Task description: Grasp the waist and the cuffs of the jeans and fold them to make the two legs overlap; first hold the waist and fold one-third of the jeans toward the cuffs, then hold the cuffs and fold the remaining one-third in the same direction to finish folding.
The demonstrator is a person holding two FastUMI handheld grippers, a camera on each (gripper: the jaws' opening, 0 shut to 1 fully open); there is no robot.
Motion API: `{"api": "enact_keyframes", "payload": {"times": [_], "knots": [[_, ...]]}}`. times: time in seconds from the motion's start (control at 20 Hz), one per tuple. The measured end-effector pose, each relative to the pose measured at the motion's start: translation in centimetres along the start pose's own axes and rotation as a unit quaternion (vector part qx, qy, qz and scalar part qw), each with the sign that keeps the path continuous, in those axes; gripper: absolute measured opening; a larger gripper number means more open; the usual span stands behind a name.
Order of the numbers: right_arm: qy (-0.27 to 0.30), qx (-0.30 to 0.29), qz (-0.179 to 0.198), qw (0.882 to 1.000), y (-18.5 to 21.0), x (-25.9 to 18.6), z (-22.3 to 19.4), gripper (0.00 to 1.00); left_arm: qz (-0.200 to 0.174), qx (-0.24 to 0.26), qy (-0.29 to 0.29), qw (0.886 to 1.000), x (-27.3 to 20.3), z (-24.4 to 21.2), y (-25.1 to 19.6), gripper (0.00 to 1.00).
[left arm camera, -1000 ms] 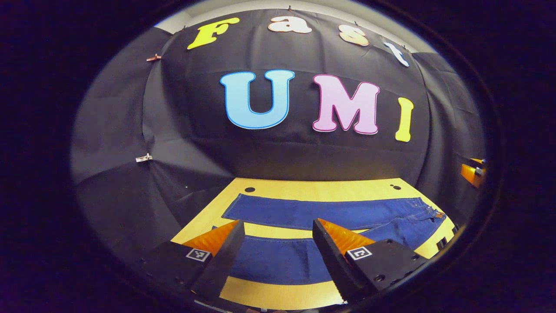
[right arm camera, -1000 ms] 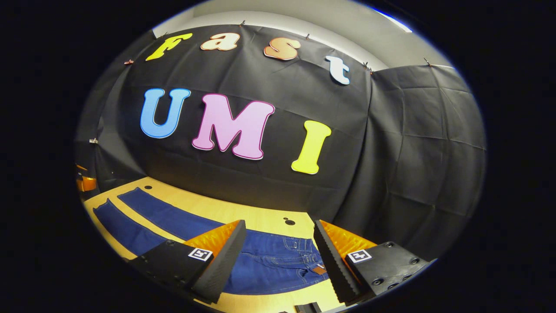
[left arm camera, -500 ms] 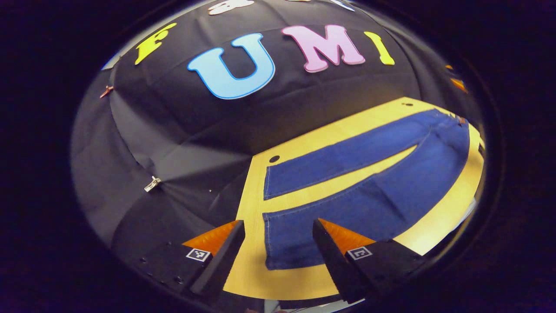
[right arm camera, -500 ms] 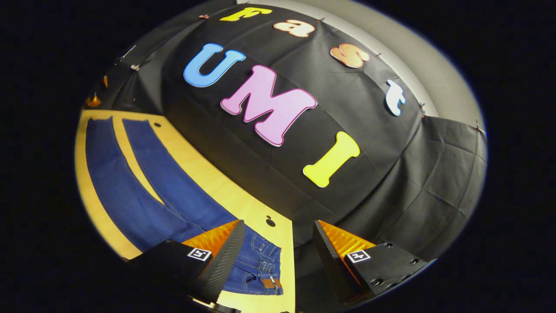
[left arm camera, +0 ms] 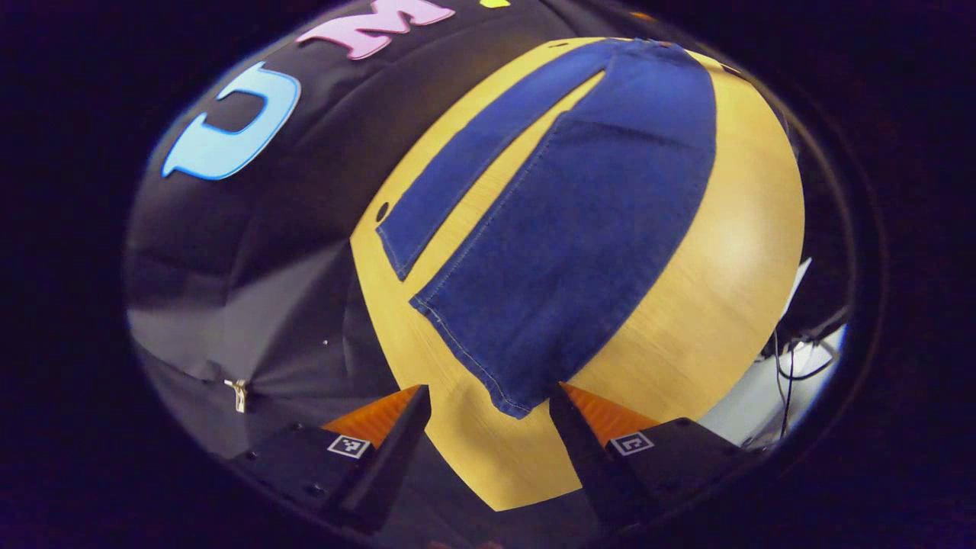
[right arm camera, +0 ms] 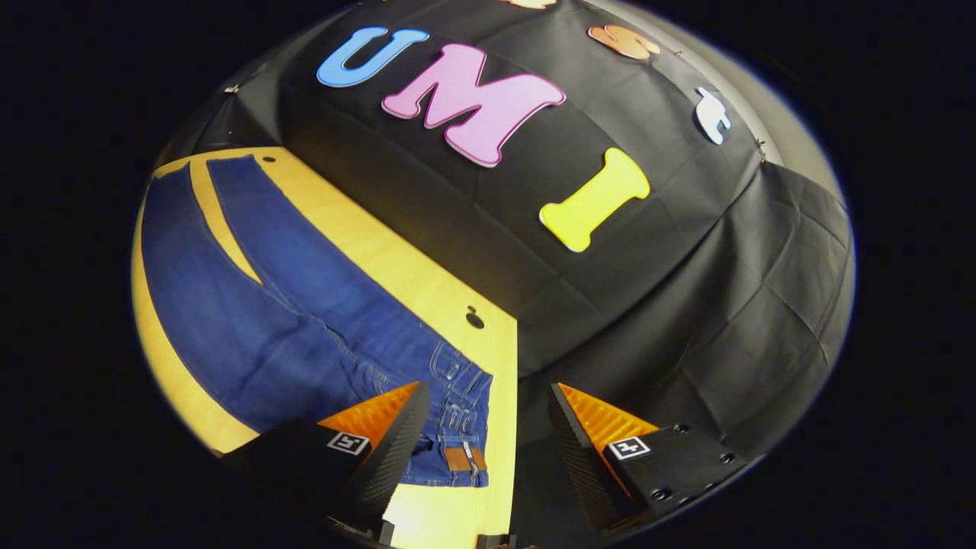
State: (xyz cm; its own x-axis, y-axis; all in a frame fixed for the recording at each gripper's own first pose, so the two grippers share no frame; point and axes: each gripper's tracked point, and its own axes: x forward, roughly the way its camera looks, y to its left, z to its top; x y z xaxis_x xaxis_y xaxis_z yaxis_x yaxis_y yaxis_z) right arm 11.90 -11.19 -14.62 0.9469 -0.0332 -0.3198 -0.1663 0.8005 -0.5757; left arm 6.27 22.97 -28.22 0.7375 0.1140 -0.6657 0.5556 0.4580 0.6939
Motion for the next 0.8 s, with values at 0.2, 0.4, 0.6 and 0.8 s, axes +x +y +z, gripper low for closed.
{"api": "enact_keyframes", "payload": {"times": [0.2, 0.4, 0.6, 0.8], "knots": [[0.046, 0.028, -0.012, 0.998, -1.1, 0.5, -3.7, 0.97, -0.013, 0.103, 0.015, 0.995, 2.2, -0.9, -0.1, 0.98], [0.087, 0.034, -0.034, 0.995, -3.0, 1.1, -6.9, 0.97, -0.035, 0.165, 0.001, 0.986, 2.9, 0.0, 0.0, 0.94], [0.110, -0.007, -0.020, 0.994, -3.7, 2.1, -9.5, 0.97, -0.074, 0.187, 0.001, 0.980, 4.3, 1.0, -0.8, 0.72], [0.106, -0.164, 0.028, 0.980, -4.0, 1.6, -11.2, 0.97, -0.085, 0.171, 0.007, 0.981, 5.2, 1.6, -0.6, 0.27]]}}
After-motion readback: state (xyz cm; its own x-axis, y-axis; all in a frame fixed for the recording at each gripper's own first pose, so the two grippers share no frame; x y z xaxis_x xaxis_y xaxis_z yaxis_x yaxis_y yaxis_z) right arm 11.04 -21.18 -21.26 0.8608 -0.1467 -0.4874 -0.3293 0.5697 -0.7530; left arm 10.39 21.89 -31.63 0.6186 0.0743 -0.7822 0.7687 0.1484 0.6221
